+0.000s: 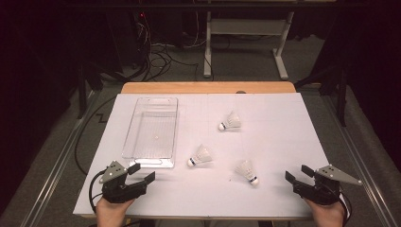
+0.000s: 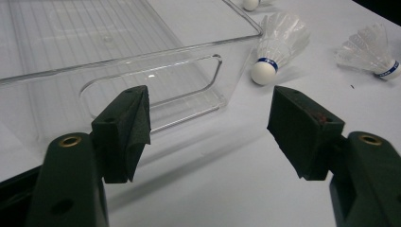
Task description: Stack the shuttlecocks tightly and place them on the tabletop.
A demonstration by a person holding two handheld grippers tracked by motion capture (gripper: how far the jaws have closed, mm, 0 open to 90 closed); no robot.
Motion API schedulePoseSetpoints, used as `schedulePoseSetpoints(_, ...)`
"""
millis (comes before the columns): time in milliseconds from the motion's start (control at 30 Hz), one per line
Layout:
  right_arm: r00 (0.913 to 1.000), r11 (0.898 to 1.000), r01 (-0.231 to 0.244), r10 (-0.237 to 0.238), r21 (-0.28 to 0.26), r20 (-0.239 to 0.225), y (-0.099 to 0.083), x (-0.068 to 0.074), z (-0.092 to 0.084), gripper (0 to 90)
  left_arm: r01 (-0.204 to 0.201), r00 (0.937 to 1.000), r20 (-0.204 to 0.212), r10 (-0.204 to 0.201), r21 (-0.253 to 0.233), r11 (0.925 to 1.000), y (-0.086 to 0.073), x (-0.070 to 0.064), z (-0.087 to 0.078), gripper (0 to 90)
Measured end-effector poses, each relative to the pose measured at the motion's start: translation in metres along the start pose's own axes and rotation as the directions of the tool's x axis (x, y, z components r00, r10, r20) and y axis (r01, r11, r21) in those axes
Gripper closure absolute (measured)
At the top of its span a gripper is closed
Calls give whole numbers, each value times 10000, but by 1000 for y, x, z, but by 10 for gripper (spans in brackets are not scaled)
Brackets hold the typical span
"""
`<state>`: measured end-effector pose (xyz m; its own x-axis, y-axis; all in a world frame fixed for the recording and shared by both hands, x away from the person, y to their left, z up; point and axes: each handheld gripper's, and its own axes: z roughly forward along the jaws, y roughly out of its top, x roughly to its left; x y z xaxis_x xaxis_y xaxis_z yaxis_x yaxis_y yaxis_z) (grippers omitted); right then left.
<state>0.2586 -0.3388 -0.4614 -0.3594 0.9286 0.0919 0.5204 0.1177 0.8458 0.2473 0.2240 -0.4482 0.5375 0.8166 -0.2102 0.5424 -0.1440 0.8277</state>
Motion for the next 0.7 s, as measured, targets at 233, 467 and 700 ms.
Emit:
schedulePoseSetpoints(233,10000,10000,-26,27,7,-20,0,0,0,305,-106,9999,129,105,44,9999,2,-6,5,317)
schedulePoseSetpoints(467,10000,10000,-1,1,3,-17,0,0,0,305,-246,9994,235,243,109,9996,5,-11,9,317)
schedulePoseSetpoints(700,10000,10000,-39,39,16,-12,0,1,-1,305,-338,9988,348,333,136,9993,7,-16,13,319)
